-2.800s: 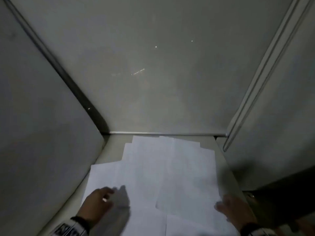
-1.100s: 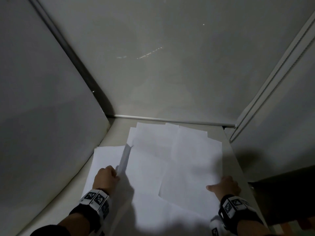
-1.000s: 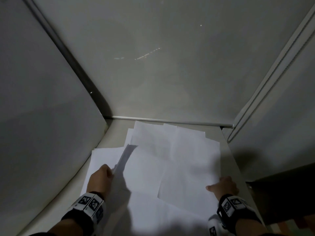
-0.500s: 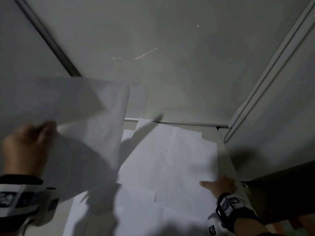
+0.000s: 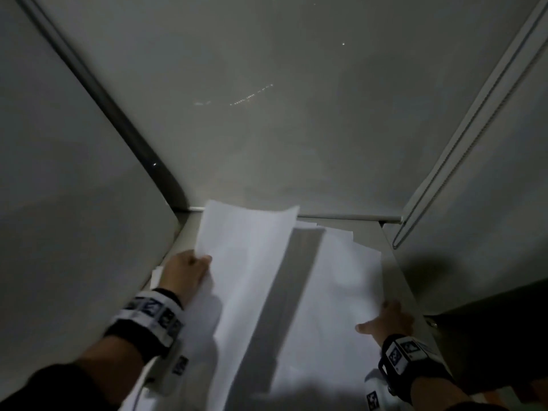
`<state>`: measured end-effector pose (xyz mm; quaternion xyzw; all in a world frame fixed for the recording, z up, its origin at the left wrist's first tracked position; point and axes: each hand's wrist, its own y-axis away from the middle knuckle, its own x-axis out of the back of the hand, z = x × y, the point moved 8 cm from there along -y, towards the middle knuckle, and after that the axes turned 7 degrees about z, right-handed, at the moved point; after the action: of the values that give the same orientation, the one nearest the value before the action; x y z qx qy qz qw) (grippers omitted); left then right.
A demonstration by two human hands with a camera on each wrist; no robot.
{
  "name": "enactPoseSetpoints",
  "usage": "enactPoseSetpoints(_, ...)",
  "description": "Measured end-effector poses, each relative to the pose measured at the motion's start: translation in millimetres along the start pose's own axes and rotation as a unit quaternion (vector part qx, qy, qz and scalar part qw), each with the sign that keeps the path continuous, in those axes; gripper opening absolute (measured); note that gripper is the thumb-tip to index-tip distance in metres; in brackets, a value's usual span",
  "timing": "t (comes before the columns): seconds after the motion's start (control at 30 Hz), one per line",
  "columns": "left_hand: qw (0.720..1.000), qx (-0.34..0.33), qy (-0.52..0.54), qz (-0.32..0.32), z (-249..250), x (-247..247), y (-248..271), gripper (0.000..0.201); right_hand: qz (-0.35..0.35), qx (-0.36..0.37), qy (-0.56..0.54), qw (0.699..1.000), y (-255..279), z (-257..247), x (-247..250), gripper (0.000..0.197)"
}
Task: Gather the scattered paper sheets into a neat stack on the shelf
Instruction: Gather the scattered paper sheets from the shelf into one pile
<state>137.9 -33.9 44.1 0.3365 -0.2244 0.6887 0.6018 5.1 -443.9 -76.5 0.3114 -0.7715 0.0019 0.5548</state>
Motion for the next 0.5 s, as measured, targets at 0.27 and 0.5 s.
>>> enactPoseSetpoints(0.27,0.966,0.017,-0.223,-0.128,-22.4,-117.3,-19.7,0.042,-0.012,0.033,-0.066,0.997,-1.2,-0.1,0.2,0.083)
enactPoseSetpoints(0.5,0.984,0.009,-0.128,-0.126,-20.1,-116.4,-16.3,0.017,-0.027,0.083,-0.048,0.995,5.8,-5.9,-10.5,0.049)
